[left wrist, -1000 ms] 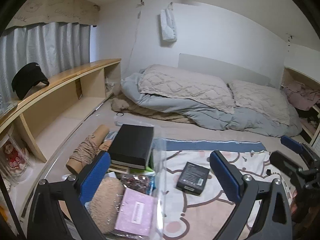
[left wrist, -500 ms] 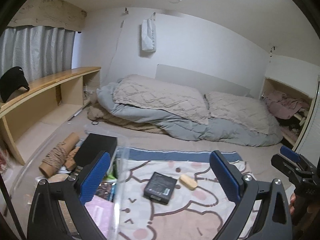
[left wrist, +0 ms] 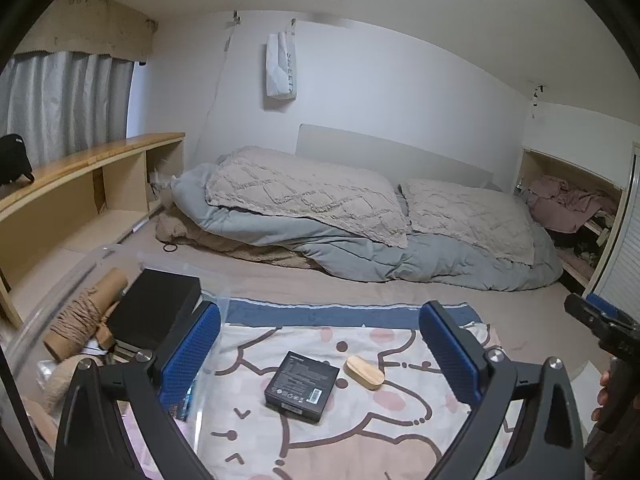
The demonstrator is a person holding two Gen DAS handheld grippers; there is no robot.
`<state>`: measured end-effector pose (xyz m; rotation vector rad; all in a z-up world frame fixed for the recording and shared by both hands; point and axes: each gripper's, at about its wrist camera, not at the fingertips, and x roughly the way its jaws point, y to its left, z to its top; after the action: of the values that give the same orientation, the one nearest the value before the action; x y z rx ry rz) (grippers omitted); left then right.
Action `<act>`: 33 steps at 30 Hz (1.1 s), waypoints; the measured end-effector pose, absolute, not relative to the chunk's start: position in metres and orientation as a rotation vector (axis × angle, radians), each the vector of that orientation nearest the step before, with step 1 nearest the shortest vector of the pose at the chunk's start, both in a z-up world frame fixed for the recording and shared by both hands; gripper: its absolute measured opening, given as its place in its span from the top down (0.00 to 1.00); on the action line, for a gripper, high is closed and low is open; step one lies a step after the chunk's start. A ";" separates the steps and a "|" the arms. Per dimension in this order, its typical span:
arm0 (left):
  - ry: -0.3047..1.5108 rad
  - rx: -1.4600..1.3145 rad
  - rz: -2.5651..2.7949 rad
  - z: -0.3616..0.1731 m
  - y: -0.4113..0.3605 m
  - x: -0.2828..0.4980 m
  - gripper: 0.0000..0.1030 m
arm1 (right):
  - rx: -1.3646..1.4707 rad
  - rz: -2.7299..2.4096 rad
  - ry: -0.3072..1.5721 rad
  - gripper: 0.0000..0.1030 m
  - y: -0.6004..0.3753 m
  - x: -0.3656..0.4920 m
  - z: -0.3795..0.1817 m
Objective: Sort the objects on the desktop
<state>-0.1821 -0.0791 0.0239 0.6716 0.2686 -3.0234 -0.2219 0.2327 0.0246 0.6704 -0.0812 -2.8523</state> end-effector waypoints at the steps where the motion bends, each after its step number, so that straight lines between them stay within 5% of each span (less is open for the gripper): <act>1: 0.275 0.674 -3.019 0.022 -0.078 -0.186 0.03 | 0.689 -2.861 -0.075 0.00 0.234 -0.227 0.022; 11: 0.199 0.731 -2.952 -0.014 -0.060 -0.234 0.03 | 0.675 -2.673 -0.080 0.00 0.214 -0.255 -0.006; 13: 0.201 0.772 -2.953 -0.023 -0.058 -0.243 0.13 | 0.722 -2.626 -0.075 0.00 0.204 -0.267 -0.017; 20: 0.091 0.834 -2.956 -0.051 -0.046 -0.264 0.16 | 0.879 -2.541 -0.130 0.00 0.180 -0.303 -0.055; 21: 0.071 0.834 -2.953 -0.055 -0.046 -0.267 0.22 | 0.897 -2.529 -0.128 0.02 0.178 -0.306 -0.059; 24: 0.016 0.866 -2.922 -0.067 -0.046 -0.276 0.34 | 0.964 -2.490 -0.110 0.37 0.166 -0.318 -0.072; 26: 0.002 0.895 -2.913 -0.077 -0.048 -0.282 0.37 | 0.992 -2.475 -0.119 0.42 0.161 -0.323 -0.078; 33: -0.056 1.039 -2.839 -0.115 -0.060 -0.302 0.83 | 1.153 -2.400 -0.235 0.83 0.143 -0.348 -0.111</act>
<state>-0.3017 -0.0601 -0.1148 1.0395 -0.0561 -2.8392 -0.3483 0.1427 -0.1108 1.1529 -0.2346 -2.4000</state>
